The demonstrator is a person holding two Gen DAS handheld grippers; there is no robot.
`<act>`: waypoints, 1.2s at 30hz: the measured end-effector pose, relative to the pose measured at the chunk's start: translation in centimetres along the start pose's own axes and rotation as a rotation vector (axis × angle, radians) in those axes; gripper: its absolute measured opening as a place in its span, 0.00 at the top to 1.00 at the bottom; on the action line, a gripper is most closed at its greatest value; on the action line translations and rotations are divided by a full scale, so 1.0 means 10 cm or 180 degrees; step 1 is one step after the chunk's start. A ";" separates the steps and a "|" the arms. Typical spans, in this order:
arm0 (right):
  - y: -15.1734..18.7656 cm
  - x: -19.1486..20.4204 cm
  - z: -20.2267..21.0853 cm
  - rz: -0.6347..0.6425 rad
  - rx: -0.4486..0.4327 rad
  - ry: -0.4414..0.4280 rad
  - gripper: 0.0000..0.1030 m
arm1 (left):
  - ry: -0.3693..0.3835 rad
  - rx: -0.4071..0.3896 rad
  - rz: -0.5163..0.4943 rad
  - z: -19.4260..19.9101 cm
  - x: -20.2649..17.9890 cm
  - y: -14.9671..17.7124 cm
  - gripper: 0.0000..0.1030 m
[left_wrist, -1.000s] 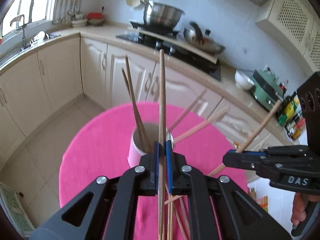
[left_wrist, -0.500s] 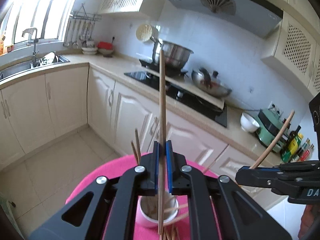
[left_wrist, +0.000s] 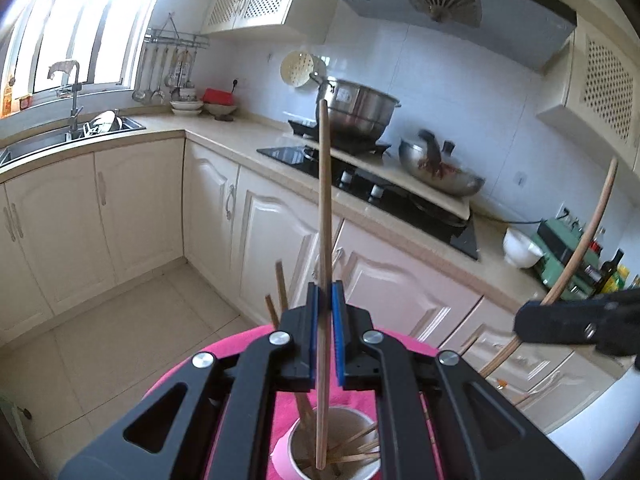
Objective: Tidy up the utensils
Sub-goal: 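Lift both held chopsticks above the pink cup and lower them in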
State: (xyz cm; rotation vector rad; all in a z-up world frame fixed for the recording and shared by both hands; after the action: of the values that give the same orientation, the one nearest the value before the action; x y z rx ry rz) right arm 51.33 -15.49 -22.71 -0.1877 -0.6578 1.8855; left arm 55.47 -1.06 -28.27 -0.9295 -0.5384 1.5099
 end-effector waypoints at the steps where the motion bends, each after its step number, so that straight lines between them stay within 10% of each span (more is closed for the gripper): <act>1: 0.01 -0.01 -0.03 0.0008 0.0016 0.0034 0.95 | -0.0011 0.0024 -0.0019 -0.02 0.00 0.03 0.93; 36: 0.27 0.03 -0.39 -0.0046 0.0239 0.0090 0.94 | -0.0109 0.0451 0.0028 0.26 0.03 0.43 0.76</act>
State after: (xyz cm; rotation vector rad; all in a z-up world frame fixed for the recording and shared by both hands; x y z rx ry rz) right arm 50.69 -14.55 -27.28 -0.1606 -0.5668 1.8871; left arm 50.84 -0.98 -30.20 -0.7984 -0.4463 1.5535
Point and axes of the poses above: each gripper's, at about its wrist camera, not at the fingertips, and z roughly against the way its jaws point, x to its left, y to its underside, the point moved 4 cm from there along -z, roughly the way its jaws point, and after that the axes turned 6 degrees about x, right-handed, at the moved point
